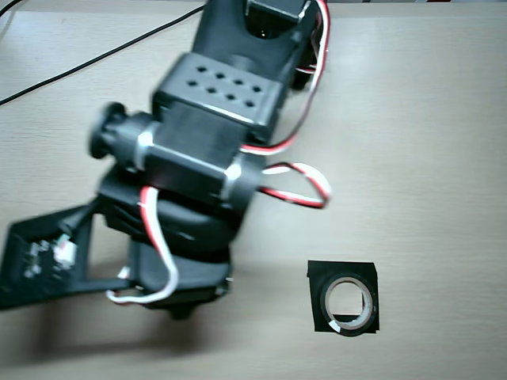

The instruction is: Grasp a tape and put it in the target area.

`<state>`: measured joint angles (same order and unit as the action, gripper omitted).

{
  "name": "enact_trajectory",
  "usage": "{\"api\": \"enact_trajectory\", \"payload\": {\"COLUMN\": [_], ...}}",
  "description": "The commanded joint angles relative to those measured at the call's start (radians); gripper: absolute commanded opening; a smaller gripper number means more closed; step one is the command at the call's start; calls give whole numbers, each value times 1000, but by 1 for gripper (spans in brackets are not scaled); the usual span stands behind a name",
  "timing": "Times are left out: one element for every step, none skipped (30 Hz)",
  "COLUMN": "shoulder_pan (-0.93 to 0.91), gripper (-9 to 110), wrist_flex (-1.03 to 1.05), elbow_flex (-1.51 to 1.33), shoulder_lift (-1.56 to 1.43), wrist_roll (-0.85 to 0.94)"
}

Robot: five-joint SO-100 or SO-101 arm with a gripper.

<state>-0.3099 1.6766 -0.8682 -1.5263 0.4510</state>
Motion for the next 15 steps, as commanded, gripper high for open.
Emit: {"api": "enact_trajectory", "payload": {"shoulder_pan": [-35, -44, -51, -55, -58, -61, -61, -61, -58, -57, -54, -51, -49, -48, -48], "gripper": [12, 12, 12, 12, 12, 12, 12, 12, 12, 12, 12, 12, 12, 12, 12], "wrist_flex": [-11, -12, -15, -18, -28, -40, -54, -64, -74, -81, -86, -86, -86, -87, -87], "elbow_flex": [-8, -20, -32, -44, -64, -83, -104, -123, -137, -147, -155, -160, -161, -161, -161], "shoulder_lift": [-51, -54, -58, -64, -75, -89, -104, -118, -130, -140, -147, -152, -153, -153, -153], "wrist_roll": [0, -2, -3, -2, 2, 6, 11, 18, 21, 21, 25, 26, 26, 26, 26]}}
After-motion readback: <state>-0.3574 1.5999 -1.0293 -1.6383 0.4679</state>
